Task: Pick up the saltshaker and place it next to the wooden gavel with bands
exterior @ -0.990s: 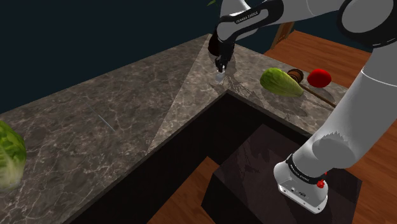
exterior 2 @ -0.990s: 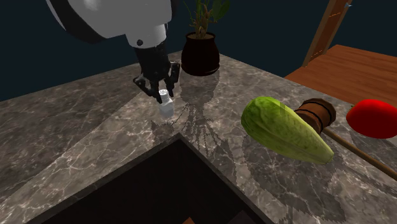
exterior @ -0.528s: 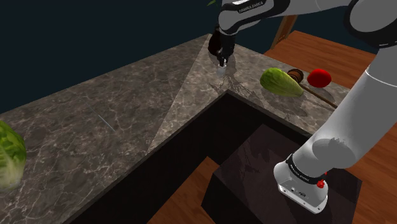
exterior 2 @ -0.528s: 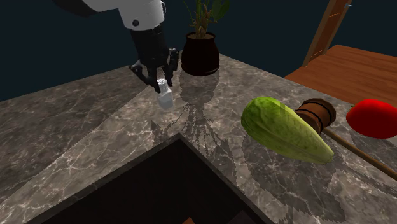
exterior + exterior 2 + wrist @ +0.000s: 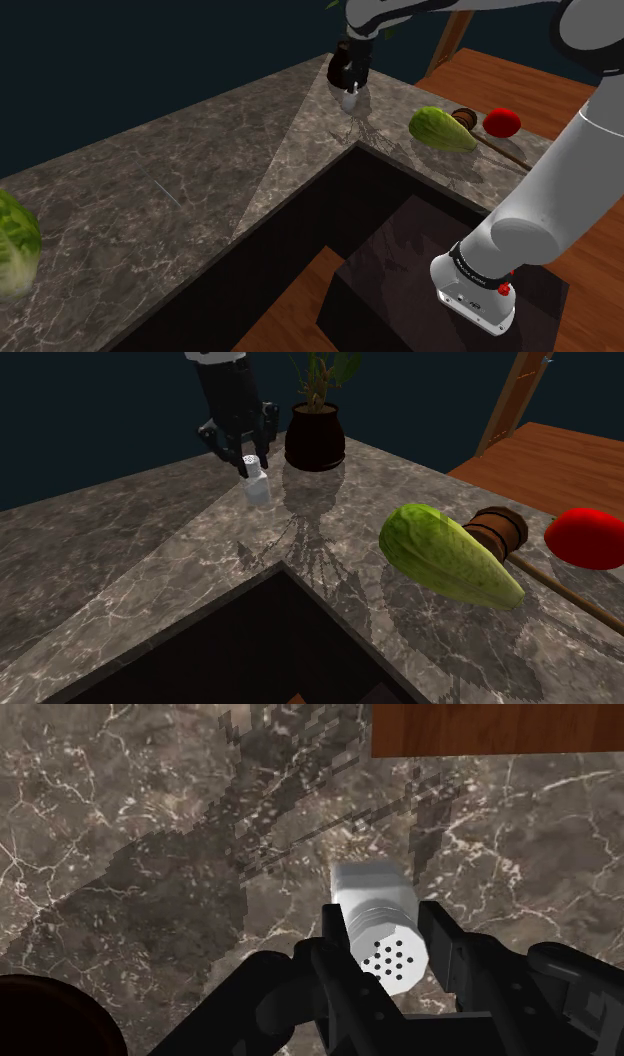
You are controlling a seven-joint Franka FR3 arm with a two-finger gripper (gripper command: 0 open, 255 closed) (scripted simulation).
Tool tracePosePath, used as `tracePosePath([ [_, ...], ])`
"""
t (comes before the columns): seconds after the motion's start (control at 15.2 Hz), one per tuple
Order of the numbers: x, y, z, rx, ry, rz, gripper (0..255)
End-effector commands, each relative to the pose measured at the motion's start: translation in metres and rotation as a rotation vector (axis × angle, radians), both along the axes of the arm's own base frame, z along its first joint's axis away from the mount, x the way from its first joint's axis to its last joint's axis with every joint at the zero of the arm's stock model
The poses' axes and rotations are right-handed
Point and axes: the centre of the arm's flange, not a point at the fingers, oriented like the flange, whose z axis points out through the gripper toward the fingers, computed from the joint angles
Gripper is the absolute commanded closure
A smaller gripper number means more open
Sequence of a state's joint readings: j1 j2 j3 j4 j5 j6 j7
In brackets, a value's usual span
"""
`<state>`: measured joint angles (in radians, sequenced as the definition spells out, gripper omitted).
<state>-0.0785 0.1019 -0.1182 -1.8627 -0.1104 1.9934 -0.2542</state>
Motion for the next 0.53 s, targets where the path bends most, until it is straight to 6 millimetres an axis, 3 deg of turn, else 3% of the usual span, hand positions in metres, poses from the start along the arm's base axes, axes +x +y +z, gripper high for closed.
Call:
tracePosePath([
  [0.0,-0.001,0.0,0.011,0.0,0.001,0.0,255],
  [0.46,-0.001,0.0,0.048,0.0,0.001,0.0,255],
])
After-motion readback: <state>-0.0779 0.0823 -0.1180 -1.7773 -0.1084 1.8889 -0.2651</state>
